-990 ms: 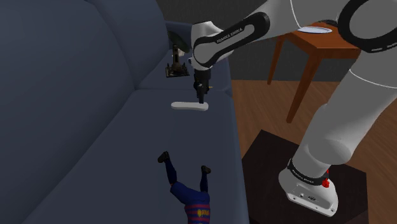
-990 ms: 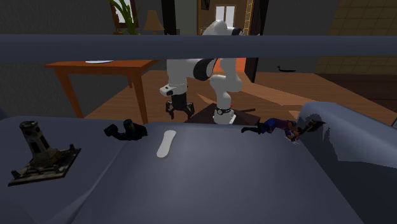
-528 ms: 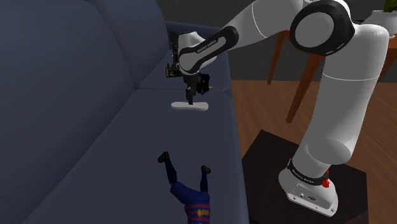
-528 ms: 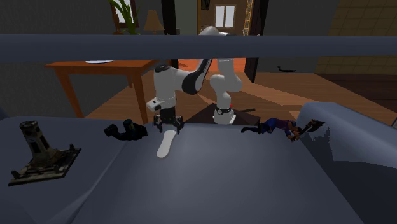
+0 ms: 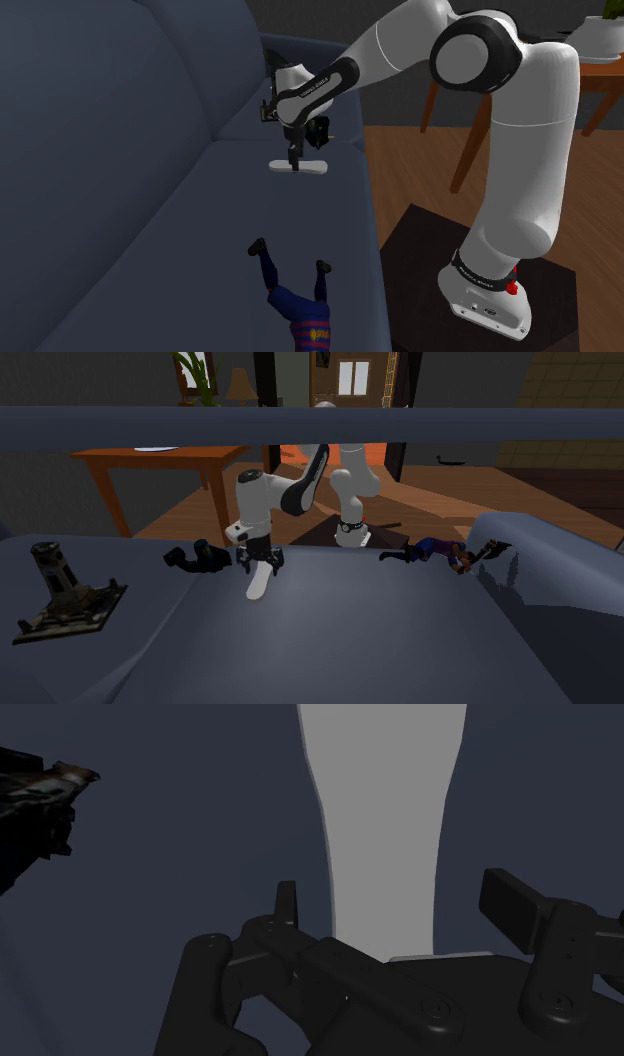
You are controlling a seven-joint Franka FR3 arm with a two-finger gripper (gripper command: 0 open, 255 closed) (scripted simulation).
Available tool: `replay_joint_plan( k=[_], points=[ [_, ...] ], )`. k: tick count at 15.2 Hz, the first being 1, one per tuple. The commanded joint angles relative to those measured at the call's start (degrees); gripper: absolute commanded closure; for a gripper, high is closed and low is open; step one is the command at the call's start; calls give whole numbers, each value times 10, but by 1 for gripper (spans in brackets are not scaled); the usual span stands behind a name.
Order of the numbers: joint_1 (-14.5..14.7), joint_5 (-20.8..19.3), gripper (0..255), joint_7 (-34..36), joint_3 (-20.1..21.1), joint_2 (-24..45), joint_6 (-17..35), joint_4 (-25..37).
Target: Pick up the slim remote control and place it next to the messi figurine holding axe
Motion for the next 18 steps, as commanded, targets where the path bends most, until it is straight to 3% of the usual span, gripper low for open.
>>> replay_joint_plan(
  k=[1,9,10,18],
  points=[
    [0,0,0,0,0,10,17,-6],
    [0,0,0,0,0,10,17,-6],
    [0,0,255,0,0,10,17,-6],
    [0,0,255,0,0,10,17,-6]
  ],
)
